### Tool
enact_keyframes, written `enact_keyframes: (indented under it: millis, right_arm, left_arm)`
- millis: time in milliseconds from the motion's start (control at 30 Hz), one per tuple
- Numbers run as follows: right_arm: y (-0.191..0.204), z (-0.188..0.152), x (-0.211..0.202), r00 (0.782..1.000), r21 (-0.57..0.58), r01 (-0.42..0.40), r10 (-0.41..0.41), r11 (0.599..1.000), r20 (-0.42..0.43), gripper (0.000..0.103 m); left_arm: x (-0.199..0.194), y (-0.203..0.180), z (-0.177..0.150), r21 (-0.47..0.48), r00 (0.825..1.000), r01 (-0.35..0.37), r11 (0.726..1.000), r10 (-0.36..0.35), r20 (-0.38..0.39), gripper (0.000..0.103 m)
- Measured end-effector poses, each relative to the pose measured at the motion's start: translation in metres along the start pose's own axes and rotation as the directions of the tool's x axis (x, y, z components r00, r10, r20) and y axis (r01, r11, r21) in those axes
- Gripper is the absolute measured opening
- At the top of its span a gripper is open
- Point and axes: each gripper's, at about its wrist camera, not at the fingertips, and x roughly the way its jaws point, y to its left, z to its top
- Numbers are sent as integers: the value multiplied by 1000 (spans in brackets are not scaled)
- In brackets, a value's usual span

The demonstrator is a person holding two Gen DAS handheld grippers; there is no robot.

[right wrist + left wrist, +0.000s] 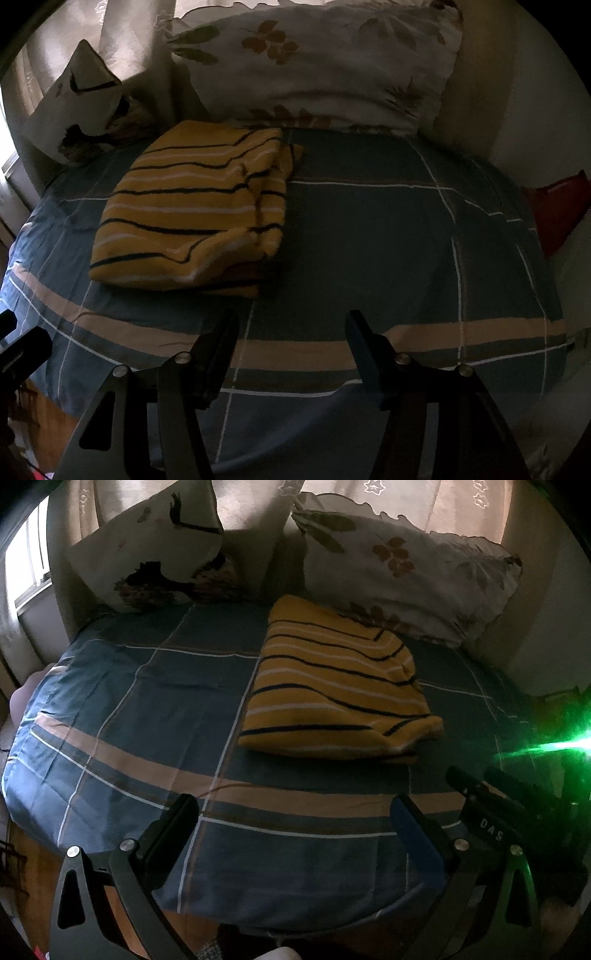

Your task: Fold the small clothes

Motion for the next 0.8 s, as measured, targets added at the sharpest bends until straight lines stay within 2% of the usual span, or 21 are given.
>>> enact_keyframes:
  millis: [800]
  right_arm:
    - [-7, 0, 5, 1000, -2, -3, 3, 1000, -1, 65]
  left_arm:
    - [13, -8, 3, -6, 999, 20, 1000, -21, -31, 103]
